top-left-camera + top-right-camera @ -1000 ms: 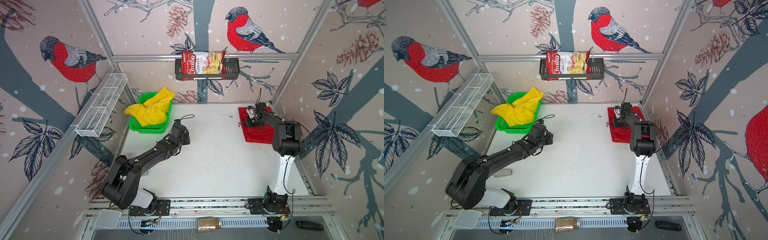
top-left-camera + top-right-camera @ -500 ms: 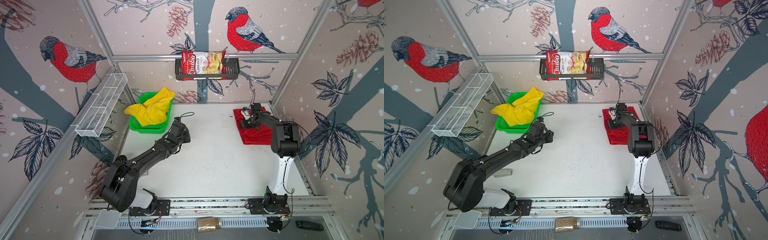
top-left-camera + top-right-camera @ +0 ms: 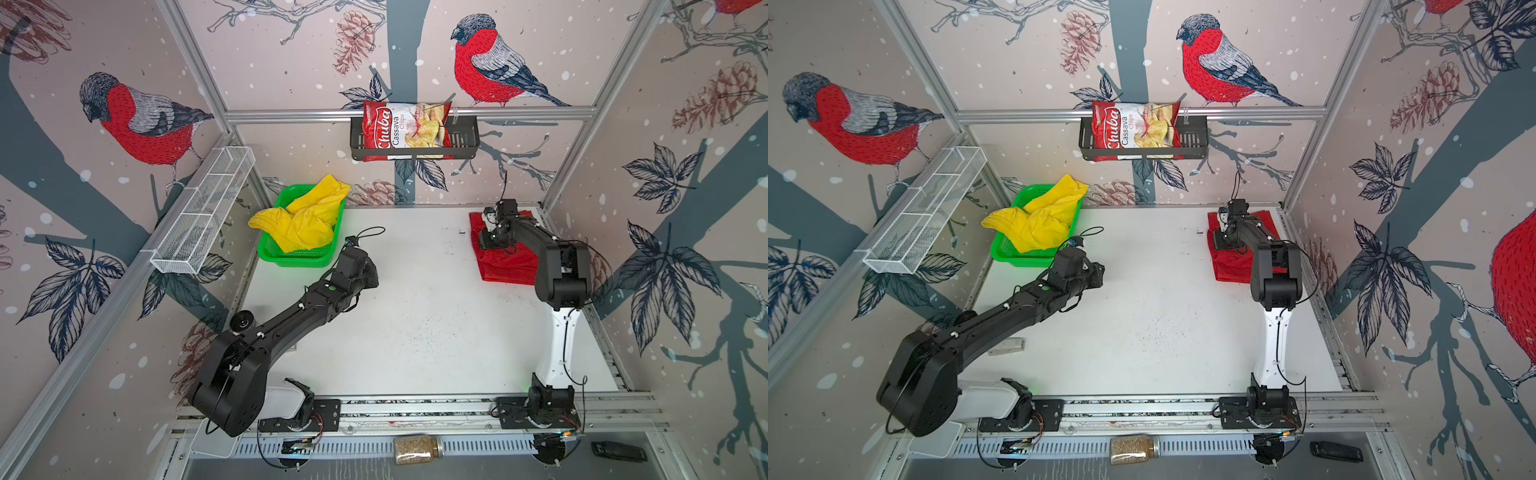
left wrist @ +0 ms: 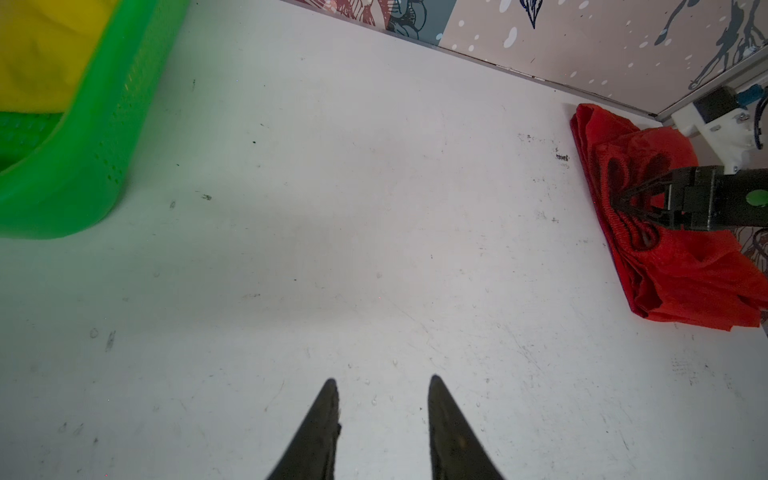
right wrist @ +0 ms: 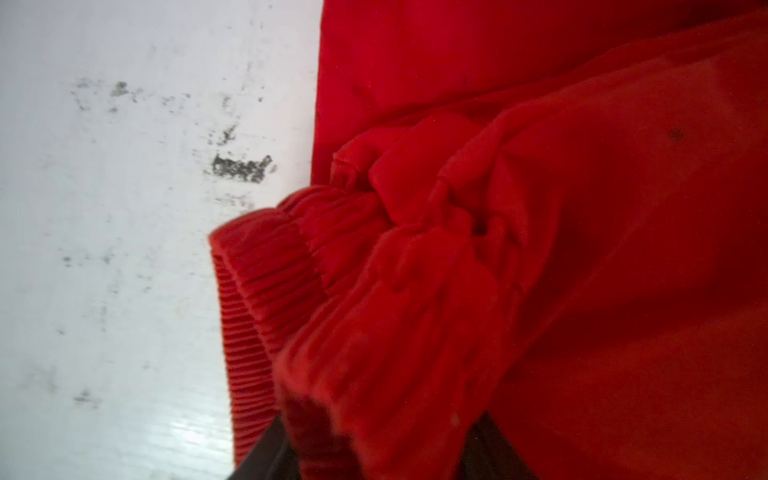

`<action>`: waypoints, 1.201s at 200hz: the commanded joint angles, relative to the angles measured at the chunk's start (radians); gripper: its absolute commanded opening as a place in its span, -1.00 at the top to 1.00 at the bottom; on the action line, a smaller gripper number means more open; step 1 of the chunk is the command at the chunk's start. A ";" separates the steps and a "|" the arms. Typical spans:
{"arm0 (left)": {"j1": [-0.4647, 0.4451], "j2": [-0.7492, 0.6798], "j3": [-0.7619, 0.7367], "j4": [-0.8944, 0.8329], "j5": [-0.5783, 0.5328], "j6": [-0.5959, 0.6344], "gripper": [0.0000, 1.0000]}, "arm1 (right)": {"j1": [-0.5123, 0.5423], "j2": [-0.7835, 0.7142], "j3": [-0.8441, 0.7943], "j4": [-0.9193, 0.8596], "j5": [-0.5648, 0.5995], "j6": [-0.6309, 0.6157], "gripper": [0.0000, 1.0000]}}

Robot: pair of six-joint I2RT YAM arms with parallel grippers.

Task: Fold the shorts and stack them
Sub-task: 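Lower the shorts and press them flat with the right gripper, then reach the left gripper into the yellow shorts while the right releases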

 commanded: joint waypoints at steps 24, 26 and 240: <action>0.001 -0.019 -0.008 0.012 -0.012 0.004 0.27 | 0.035 -0.051 -0.065 0.014 -0.011 0.091 -0.01; 0.001 -0.019 -0.007 0.012 -0.012 0.004 0.27 | 0.038 -0.053 -0.069 0.015 -0.010 0.092 -0.01; 0.455 0.229 0.562 -0.390 0.044 0.364 -0.50 | 0.369 -0.792 -0.628 0.429 -0.081 0.460 -0.29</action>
